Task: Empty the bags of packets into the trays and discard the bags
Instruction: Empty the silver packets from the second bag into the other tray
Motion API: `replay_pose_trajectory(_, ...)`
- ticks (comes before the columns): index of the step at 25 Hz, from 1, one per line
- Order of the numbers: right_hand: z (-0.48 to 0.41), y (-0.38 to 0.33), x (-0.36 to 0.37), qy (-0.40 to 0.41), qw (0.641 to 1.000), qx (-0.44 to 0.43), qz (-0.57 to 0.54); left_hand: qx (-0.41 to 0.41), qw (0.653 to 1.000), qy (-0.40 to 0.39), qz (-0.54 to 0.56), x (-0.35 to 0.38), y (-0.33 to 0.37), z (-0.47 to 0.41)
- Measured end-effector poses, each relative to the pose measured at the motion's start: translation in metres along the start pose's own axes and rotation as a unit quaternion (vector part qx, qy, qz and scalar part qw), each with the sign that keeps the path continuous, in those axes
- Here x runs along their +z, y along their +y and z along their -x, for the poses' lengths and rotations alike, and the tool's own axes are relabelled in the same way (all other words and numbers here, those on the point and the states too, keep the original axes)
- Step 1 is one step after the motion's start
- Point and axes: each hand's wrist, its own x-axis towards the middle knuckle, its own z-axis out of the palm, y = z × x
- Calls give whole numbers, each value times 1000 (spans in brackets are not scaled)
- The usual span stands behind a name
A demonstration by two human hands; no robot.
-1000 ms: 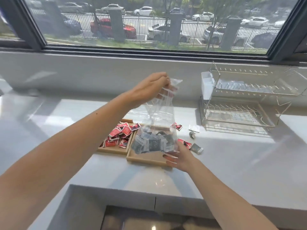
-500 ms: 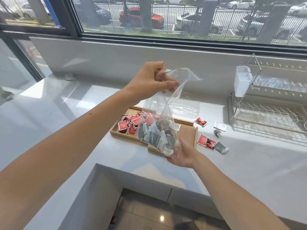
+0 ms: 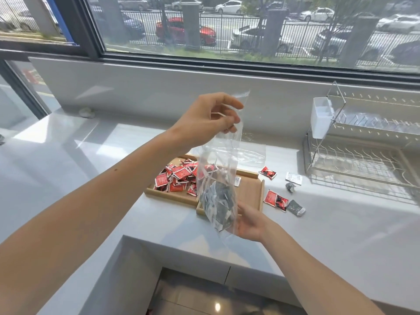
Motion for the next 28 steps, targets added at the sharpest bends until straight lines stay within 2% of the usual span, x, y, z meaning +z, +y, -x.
replay_pose_trajectory(5, 12, -5, -3, 6, 997, -18, -79, -42, 998, 12, -41, 28, 10, -23)
replay_pose_trajectory(10, 27, -25, -12, 101, 985, -68, -120, -90, 995, 32, -20, 47, 12, -47)
replay_pose_trajectory(13, 32, -38, -19, 132, 969, -129, -162, -85, 994, 51, -41, 49, 7, -58)
replay_pose_trajectory(15, 39, -46, -27, 144, 946, -188, -221, -106, 991, 76, -34, 46, 1, -65)
replay_pose_trajectory(19, 59, -63, -54, 179, 916, -255, -252, -200, 975, 90, 46, 39, -13, -77)
replay_pose_trajectory(24, 79, -76, -77, 235, 905, -266, -233, -292, 935, 33, 199, 39, -24, -80)
replay_pose_trajectory(28, 88, -80, -88, 256, 903, -273, -213, -333, 923, -9, 195, 47, -24, -81)
